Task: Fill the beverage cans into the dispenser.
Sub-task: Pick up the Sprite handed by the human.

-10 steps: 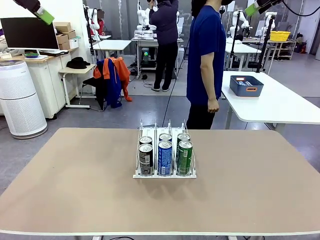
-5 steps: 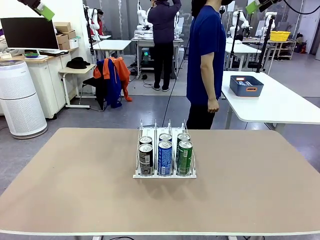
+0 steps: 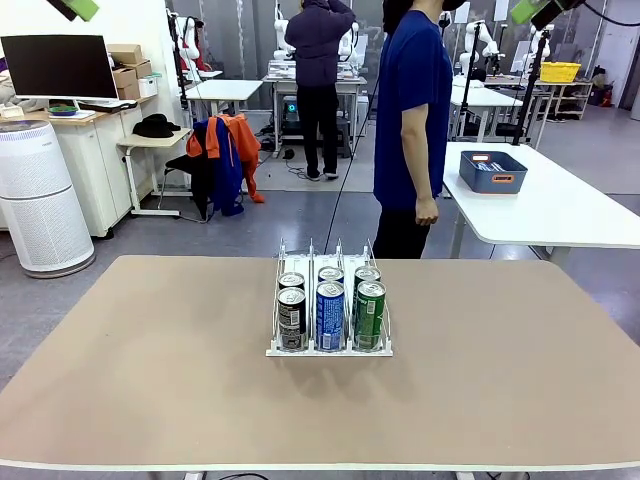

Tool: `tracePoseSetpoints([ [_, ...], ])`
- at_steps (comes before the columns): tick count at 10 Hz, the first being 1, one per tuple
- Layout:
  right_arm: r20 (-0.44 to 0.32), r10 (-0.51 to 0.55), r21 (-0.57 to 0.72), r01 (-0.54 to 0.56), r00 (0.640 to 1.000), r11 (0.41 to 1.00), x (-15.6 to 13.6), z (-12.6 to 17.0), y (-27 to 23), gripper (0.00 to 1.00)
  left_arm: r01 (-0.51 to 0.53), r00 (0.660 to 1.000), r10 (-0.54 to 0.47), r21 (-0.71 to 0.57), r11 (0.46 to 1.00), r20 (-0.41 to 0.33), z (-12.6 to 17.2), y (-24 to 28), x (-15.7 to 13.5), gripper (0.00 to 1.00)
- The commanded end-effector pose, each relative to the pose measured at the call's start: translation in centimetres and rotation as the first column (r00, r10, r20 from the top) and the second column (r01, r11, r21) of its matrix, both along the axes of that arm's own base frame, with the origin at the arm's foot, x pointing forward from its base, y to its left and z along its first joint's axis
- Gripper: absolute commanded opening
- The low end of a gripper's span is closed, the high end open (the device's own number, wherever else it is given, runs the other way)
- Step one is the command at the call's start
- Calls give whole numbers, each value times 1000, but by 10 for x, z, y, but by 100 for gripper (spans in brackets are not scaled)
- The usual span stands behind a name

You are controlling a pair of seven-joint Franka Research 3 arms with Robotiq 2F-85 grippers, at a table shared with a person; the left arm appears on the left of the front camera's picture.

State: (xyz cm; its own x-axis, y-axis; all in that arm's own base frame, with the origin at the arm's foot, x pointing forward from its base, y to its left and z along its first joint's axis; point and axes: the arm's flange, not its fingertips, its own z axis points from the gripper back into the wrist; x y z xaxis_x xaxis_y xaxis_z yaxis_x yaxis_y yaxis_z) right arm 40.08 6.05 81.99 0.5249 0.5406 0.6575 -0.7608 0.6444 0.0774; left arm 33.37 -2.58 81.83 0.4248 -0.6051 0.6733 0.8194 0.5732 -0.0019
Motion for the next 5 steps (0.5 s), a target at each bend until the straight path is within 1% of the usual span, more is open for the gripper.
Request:
tracePoseSetpoints([
  [1,45,16,-45,-14,999,999,-11,11,-8,100,82,995,-85,-51,995,-48,14,-5,-8,100],
  [2,81,15,-48,-11,997,999,-18,12,-12,100,97,994,-100,-50,994,-47,16,-7,-12,100],
  [3,97,22,-45,-17,995,999,-21,11,-14,100,118,992,-120,-51,992,-28,15,-9,-14,100],
  [4,40,14,-24,-13,999,1000,-13,15,-8,100,68,997,-69,-19,997,-32,12,-8,-15,100],
  [5,40,14,-24,-13,999,1000,-13,15,-8,100,68,997,-69,-19,997,-32,12,-8,-15,100],
])
